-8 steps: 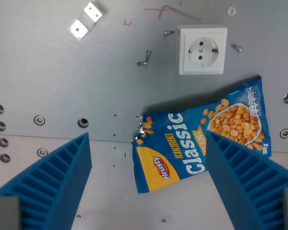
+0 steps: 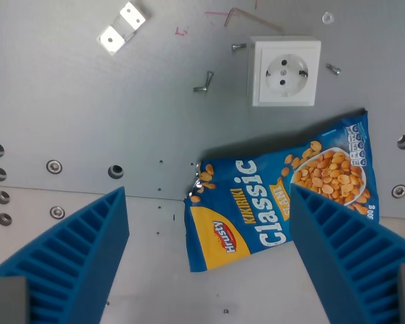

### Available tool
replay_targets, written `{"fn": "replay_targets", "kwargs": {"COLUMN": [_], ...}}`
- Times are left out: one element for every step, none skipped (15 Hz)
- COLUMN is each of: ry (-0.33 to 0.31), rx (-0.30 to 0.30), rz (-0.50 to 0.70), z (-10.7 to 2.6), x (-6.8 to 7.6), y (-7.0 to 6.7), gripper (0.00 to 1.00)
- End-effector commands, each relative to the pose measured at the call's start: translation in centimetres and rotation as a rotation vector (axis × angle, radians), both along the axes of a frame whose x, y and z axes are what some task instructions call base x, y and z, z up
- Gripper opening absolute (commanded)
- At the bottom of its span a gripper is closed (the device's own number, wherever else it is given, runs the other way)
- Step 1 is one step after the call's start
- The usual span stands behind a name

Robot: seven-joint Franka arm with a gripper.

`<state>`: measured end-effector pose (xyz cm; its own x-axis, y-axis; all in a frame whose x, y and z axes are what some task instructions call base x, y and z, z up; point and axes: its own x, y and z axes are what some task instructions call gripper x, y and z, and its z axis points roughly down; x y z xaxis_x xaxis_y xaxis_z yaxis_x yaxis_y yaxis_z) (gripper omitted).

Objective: Rotate around base positive z

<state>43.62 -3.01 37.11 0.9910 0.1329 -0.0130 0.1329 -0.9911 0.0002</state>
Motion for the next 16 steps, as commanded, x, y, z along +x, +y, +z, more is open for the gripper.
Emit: {"fn": "replay_targets", "kwargs": {"ry": [-0.006, -0.006, -0.006, -0.006, -0.006, -0.006, -0.006, -0.006, -0.006, -0.006, -0.006, -0.006, -0.006, -0.006, -0.006, -0.006], "rx": [-0.001, -0.001, -0.001, -0.001, -0.001, -0.001, -0.001, -0.001, -0.001, -0.001, -0.001, -0.001, -0.001, -0.001, -0.001, -0.001], "rz": [0.096, 0.11, 0.123, 0.136, 0.15, 0.163, 0.176, 0.19, 0.203, 0.216, 0.23, 0.243, 0.256, 0.27, 0.283, 0.296], "z": [0.27, 0.27, 0.27, 0.27, 0.27, 0.27, 0.27, 0.27, 0.27, 0.27, 0.27, 0.27, 0.27, 0.27, 0.27, 0.27], "x": [-0.05, -0.05, -0.05, -0.05, -0.05, -0.05, -0.05, -0.05, -0.05, -0.05, -0.05, -0.05, -0.05, -0.05, -0.05, -0.05], "y": [-0.05, -0.05, -0.05, -0.05, -0.05, -0.05, -0.05, -0.05, -0.05, -0.05, -0.05, -0.05, -0.05, -0.05, -0.05, -0.05], "gripper": [1.0, 1.0, 1.0, 1.0, 1.0, 1.0, 1.0, 1.0, 1.0, 1.0, 1.0, 1.0, 1.0, 1.0, 1.0, 1.0]}}
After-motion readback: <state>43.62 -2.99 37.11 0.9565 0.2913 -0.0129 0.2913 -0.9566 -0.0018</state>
